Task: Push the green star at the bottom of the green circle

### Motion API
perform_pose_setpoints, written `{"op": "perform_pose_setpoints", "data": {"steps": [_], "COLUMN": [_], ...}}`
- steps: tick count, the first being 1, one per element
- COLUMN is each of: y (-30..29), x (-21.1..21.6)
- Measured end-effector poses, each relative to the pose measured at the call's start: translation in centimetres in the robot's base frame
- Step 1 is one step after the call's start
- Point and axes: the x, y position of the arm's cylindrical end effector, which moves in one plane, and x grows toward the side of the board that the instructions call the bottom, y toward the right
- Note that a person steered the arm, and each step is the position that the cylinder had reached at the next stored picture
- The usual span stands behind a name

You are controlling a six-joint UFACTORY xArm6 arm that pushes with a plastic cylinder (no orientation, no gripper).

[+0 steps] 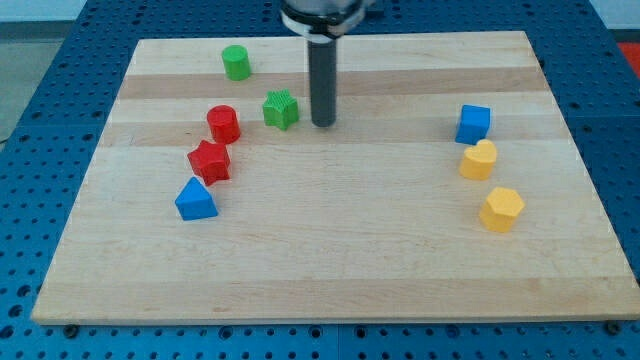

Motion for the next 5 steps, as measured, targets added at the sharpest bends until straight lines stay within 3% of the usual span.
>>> {"op": "perform_pose_setpoints", "data": {"steps": [1,2,3,5], "y": [-2.9,0.5,-1.5,-6.2], "x": [-2.5,-1.2,1.6,-0.3]}}
